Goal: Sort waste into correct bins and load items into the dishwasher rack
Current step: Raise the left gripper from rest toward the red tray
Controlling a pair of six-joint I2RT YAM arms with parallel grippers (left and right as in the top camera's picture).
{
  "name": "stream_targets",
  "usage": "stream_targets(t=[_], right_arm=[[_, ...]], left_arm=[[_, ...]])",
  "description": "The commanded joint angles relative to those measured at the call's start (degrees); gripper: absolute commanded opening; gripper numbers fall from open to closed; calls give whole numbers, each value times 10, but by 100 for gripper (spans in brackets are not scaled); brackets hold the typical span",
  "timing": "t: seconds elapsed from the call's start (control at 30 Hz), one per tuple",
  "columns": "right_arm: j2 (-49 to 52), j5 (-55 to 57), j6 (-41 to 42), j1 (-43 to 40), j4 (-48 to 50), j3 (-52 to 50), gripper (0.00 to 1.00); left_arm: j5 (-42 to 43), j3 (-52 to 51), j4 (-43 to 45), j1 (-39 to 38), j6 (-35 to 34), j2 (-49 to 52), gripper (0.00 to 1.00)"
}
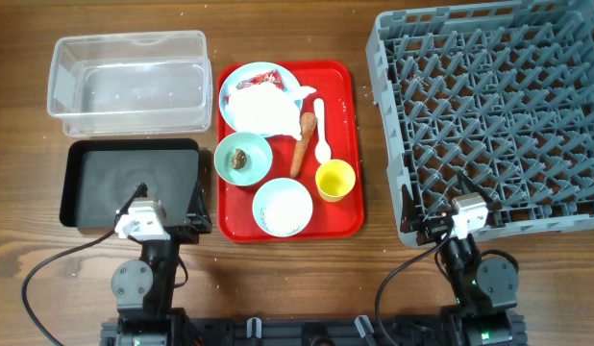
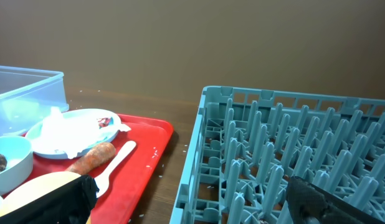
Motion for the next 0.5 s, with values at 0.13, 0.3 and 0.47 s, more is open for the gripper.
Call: stream_targets(t=[0.13,0.3,0.47], right_arm=[[-2,7,-1,-1,3,-1,100],[-2,-24,59,-1,8,0,100],[-2,-47,74,-1,8,3,100]], left_arm=[[7,-3,-2,5,-2,-3,100],[7,-3,-1,5,-1,-3,100],[7,-1,15,5,-1,-3,100]])
